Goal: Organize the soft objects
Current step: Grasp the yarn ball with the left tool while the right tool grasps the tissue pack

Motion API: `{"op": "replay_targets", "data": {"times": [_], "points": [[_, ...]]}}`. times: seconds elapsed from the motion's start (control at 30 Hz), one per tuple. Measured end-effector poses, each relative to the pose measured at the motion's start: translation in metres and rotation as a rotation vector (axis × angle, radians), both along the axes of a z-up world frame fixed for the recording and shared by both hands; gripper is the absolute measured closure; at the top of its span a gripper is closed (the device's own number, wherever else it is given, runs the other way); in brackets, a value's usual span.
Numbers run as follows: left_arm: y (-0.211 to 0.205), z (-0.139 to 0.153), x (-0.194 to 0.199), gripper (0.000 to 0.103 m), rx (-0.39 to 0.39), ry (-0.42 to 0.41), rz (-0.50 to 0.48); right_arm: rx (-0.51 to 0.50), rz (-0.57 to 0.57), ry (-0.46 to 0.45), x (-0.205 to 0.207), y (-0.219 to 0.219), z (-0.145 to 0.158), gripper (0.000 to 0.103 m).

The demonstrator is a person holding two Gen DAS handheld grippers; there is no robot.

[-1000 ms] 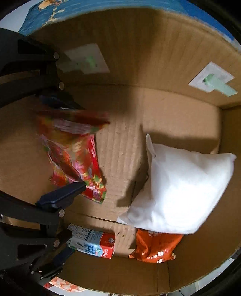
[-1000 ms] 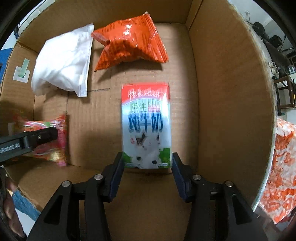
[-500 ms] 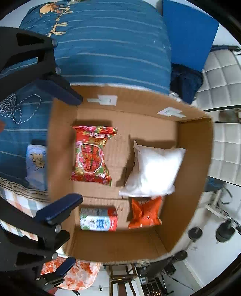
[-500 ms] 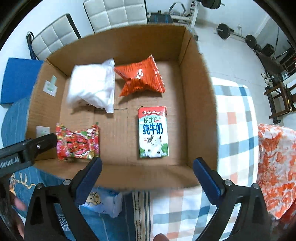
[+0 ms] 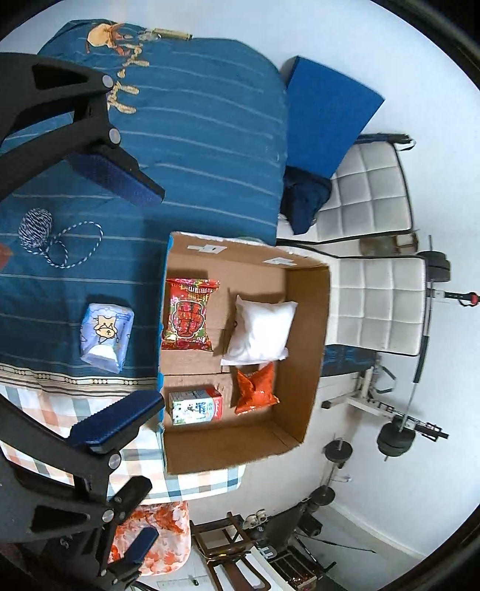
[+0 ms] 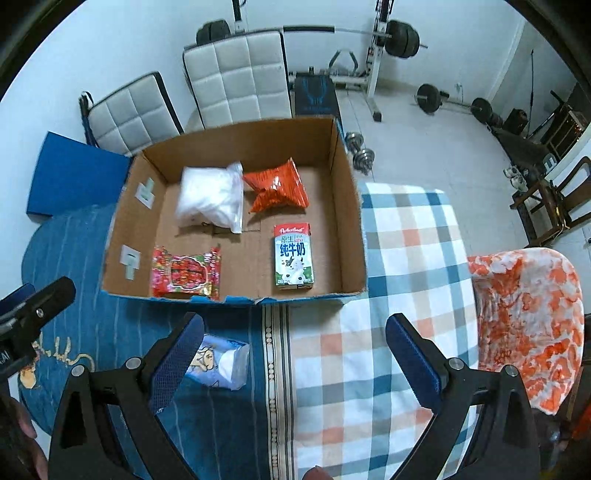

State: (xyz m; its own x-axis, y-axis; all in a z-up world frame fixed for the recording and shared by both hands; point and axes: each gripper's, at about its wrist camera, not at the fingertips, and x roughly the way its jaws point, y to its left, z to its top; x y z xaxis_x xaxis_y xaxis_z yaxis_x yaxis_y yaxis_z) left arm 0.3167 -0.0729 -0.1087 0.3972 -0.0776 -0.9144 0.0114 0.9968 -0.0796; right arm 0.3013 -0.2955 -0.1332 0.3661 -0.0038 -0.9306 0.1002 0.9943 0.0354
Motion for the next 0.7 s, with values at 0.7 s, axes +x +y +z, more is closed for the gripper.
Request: {"op": "replay_targets", "data": {"times": [0.7], "points": [[0.004, 0.071, -0.062, 0.001, 0.042, -0.164, -0.027, 0.045, 0.022, -0.143, -0.063, 0.01, 0.085, 0.002]]}}
